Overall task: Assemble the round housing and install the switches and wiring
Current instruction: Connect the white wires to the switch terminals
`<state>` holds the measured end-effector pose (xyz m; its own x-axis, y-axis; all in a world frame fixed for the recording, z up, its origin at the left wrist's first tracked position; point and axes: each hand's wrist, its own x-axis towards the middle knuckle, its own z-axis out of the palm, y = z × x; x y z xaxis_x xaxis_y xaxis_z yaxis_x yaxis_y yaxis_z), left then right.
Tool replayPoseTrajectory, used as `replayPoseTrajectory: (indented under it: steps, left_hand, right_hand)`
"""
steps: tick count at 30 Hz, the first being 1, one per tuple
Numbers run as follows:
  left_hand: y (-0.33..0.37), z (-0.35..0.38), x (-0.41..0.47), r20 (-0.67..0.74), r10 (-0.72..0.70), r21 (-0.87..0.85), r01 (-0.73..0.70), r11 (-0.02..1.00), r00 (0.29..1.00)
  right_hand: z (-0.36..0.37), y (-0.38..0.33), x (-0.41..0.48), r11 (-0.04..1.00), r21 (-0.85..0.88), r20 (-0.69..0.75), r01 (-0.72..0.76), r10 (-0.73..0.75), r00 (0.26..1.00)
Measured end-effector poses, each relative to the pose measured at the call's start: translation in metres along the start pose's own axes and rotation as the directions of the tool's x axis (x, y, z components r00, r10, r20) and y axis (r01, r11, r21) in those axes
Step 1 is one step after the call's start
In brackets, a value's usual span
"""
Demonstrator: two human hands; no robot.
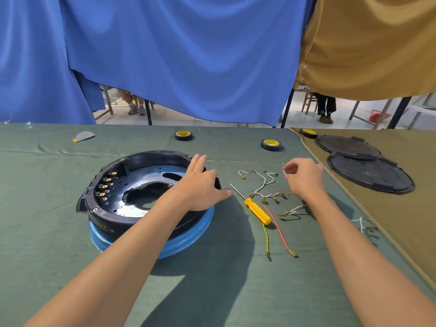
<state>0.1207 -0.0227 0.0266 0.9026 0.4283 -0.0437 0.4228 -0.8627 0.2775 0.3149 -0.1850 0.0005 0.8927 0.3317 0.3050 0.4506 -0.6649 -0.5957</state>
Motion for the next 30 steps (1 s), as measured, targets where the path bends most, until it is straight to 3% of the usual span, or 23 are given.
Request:
replayPoseTrajectory:
  steps: [4,11,14,16,20,30]
  left_hand:
    - [0.0,0.0,0.0,-0.002,0.004,-0.012,-0.004,1.0,1.0]
    - [0.001,-0.001,-0.001,-0.001,0.001,-0.013,-0.001,1.0,1.0]
    - [0.001,-0.001,-0.001,-0.002,0.001,-0.016,-0.001,1.0,1.0]
    - [0.001,-0.001,-0.001,-0.004,0.002,-0.019,-0.002,1.0,1.0]
    - [0.0,-0.001,0.0,-0.013,0.006,-0.019,-0.007,1.0,1.0]
    - [0.0,-0.002,-0.001,-0.017,0.008,-0.019,-0.009,1.0,1.0]
  right_hand:
    - [-0.009,0.005,0.003,0.992,0.123,-0.093,-0.035,0.047,0.995]
    - [0.0,0.01,0.001,0.984,-0.18,0.143,0.004,0.022,0.989]
    - [-0.002,0.001,-0.002,0.964,-0.251,0.124,0.091,-0.061,0.99]
    - [-0.007,-0.008,-0.004,0.942,-0.238,0.222,0.236,-0.183,0.958]
    - [-0.012,-0.024,-0.01,0.93,-0.026,0.574,0.366,-0.286,0.768]
    - [0.009,-0.027,-0.016,0.886,-0.038,0.568,0.463,-0.362,0.739]
